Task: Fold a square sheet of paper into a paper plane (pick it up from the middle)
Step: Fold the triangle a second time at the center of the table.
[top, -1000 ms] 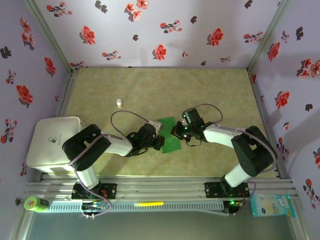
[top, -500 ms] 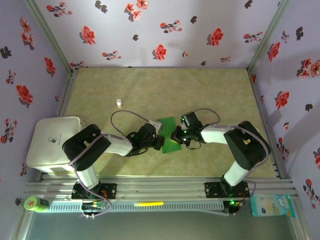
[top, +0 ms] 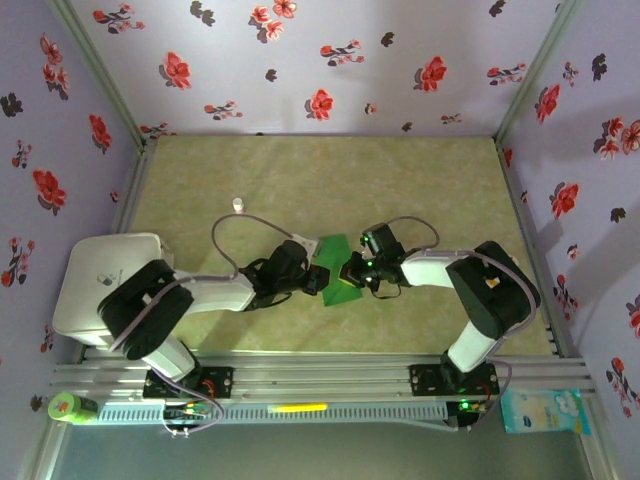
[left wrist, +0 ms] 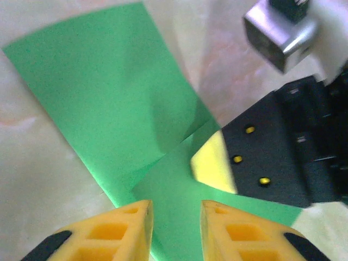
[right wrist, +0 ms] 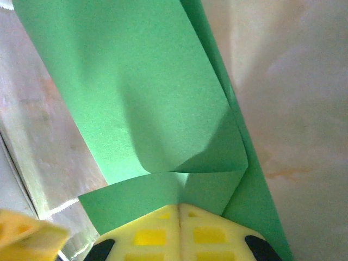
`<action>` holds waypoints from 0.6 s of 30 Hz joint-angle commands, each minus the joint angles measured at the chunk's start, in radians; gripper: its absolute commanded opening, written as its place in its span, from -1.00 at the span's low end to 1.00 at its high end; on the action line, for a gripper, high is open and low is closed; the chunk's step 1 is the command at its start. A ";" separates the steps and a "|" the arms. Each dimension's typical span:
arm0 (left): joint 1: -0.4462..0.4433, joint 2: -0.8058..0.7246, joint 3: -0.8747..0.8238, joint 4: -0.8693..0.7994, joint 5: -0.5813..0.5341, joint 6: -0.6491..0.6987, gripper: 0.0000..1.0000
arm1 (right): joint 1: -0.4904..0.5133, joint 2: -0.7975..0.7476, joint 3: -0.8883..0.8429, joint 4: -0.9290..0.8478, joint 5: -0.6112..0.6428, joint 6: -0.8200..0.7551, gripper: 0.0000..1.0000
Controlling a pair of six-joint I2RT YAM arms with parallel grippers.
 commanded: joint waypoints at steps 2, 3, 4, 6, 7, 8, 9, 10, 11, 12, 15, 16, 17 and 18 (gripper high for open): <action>0.008 -0.085 0.023 -0.064 0.025 -0.067 -0.54 | 0.004 0.017 -0.037 -0.035 0.064 0.022 -0.98; 0.008 -0.095 0.026 -0.073 0.058 -0.101 -0.62 | 0.003 0.015 -0.038 -0.034 0.065 0.024 -0.98; 0.008 -0.101 0.028 -0.078 0.082 -0.129 -0.70 | 0.003 0.014 -0.038 -0.035 0.066 0.025 -0.98; 0.007 -0.091 0.034 -0.079 0.156 -0.179 -0.82 | 0.003 0.012 -0.037 -0.036 0.071 0.026 -0.97; 0.007 -0.082 0.039 -0.077 0.194 -0.194 -0.86 | 0.003 0.011 -0.038 -0.036 0.070 0.026 -0.98; 0.004 -0.073 0.042 -0.071 0.220 -0.208 -0.88 | 0.003 0.012 -0.040 -0.038 0.073 0.025 -0.97; 0.001 -0.063 0.045 -0.063 0.241 -0.226 -0.90 | 0.003 0.012 -0.039 -0.038 0.073 0.025 -0.97; -0.001 -0.050 0.047 -0.055 0.257 -0.243 -0.91 | 0.003 0.013 -0.041 -0.038 0.073 0.026 -0.97; -0.001 -0.039 0.051 -0.048 0.272 -0.256 -0.91 | 0.003 0.012 -0.041 -0.038 0.072 0.026 -0.97; -0.001 -0.022 0.058 -0.047 0.287 -0.267 -0.92 | 0.003 0.012 -0.042 -0.037 0.072 0.026 -0.98; -0.001 0.029 0.086 -0.046 0.320 -0.290 -0.97 | 0.003 0.011 -0.040 -0.041 0.074 0.025 -0.97; -0.001 0.047 0.092 -0.040 0.333 -0.294 -0.98 | 0.003 0.009 -0.041 -0.043 0.074 0.024 -0.97; -0.001 0.059 0.095 -0.038 0.339 -0.298 -0.98 | 0.003 0.007 -0.041 -0.044 0.074 0.024 -0.97; -0.001 0.075 0.101 -0.036 0.341 -0.303 -0.98 | 0.003 0.006 -0.041 -0.045 0.074 0.024 -0.97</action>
